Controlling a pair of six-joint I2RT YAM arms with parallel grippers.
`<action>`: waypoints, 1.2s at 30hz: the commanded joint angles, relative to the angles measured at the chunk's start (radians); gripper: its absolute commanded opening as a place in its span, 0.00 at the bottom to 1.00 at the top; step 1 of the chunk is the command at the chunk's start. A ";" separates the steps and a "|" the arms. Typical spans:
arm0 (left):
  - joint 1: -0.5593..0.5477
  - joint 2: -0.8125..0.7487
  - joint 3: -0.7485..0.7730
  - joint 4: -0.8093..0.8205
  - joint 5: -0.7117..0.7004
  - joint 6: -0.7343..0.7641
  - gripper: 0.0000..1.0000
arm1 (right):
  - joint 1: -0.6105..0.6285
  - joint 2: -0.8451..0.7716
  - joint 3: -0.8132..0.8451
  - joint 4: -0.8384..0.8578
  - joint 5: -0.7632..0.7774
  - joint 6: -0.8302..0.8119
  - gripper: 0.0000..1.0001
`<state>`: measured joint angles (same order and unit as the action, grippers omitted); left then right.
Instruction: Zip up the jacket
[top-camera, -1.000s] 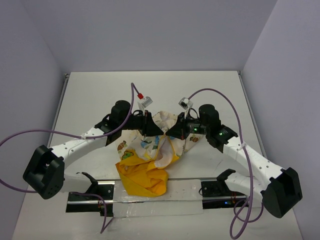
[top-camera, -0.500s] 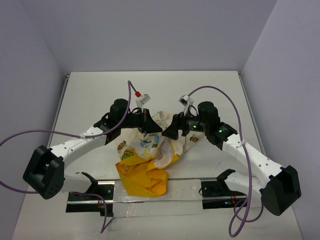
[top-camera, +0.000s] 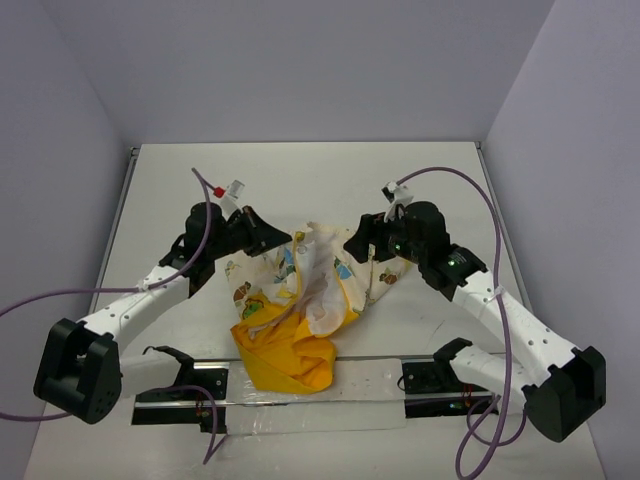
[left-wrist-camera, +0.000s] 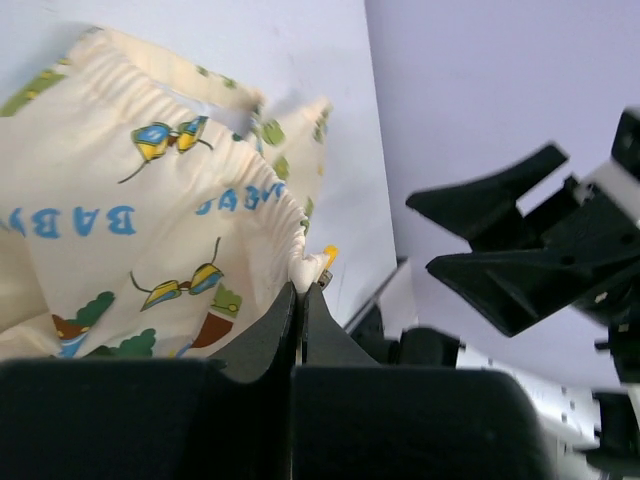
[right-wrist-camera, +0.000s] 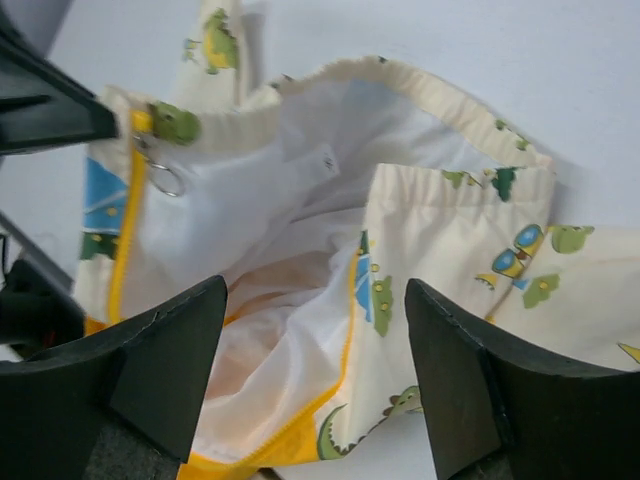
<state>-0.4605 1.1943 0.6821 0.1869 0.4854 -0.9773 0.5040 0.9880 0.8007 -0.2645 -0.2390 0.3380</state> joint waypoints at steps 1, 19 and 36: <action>0.029 -0.055 -0.027 0.027 -0.104 -0.103 0.00 | 0.039 0.073 0.049 -0.059 0.143 -0.035 0.75; 0.054 -0.131 -0.027 -0.088 -0.272 -0.135 0.00 | 0.194 0.500 0.239 -0.037 0.406 0.037 0.70; 0.055 -0.126 -0.048 -0.060 -0.238 -0.123 0.00 | 0.080 0.134 -0.180 0.041 0.575 0.282 0.33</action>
<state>-0.4105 1.0804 0.6426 0.0905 0.2323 -1.1069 0.6468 1.2045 0.7533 -0.2762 0.3538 0.5260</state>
